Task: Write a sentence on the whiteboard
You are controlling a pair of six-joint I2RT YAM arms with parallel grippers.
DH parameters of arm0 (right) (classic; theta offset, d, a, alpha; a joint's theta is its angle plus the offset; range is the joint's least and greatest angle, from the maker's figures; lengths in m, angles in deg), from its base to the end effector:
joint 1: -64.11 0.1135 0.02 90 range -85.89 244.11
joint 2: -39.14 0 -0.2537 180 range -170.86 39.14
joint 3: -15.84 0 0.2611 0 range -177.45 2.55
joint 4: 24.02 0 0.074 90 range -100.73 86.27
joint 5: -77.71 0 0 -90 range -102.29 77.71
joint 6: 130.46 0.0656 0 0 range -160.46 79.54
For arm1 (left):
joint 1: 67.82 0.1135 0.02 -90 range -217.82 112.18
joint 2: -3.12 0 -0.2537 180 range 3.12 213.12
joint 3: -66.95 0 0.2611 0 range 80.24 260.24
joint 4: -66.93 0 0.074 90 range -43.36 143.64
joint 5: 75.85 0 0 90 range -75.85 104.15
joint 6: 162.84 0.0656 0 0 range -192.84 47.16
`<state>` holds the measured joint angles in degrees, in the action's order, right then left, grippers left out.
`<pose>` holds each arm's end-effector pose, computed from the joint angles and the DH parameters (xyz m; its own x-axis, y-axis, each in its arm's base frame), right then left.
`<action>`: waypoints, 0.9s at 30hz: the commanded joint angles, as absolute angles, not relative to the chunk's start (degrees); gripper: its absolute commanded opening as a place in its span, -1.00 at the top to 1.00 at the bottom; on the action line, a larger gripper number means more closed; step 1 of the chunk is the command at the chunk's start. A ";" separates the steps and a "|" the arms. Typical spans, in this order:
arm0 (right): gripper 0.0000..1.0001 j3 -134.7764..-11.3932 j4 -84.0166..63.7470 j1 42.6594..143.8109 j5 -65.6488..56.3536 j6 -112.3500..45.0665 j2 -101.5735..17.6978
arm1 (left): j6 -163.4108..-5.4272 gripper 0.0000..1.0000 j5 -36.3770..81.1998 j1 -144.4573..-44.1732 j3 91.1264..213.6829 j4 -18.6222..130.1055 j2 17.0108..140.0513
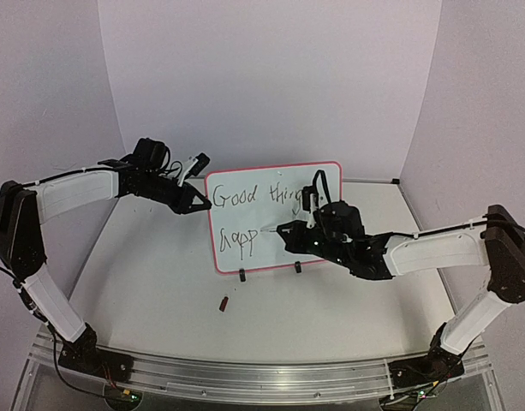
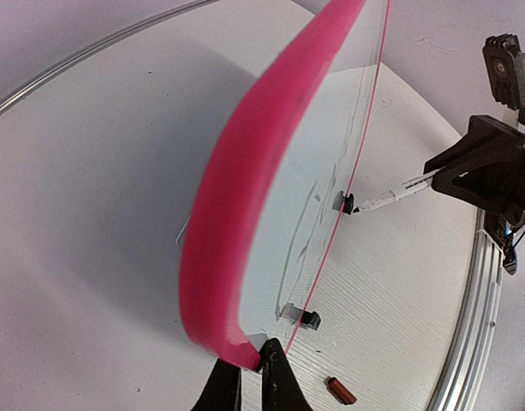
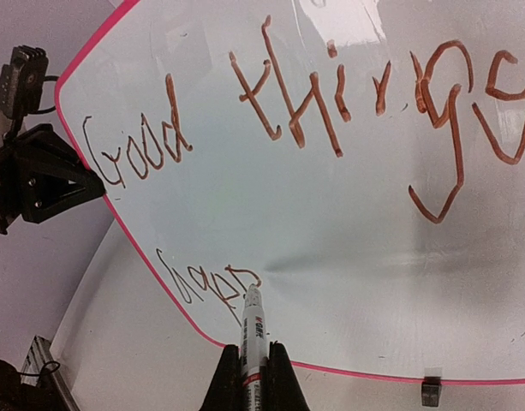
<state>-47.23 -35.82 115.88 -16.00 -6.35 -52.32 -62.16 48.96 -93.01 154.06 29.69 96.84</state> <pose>0.2446 0.3036 0.2032 -0.5644 0.1879 -0.8039 -0.5182 0.6774 0.5221 0.3352 -0.1990 0.2480 -0.4822 0.3950 -0.7820 0.8257 0.5033 -0.2550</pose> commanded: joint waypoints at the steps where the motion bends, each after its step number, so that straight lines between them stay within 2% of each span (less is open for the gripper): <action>1: 1.00 -48.77 -36.75 115.57 -17.26 -6.73 -54.21 | -59.98 1.00 44.76 -94.62 154.02 26.89 99.31; 10: 1.00 -49.92 -36.69 115.26 -17.17 -6.36 -56.10 | -59.99 1.00 44.76 -94.68 154.01 26.87 99.20; 27: 1.00 -48.83 -34.01 115.15 -21.29 -7.08 -52.49 | -59.97 1.00 44.77 -94.72 154.03 26.79 99.17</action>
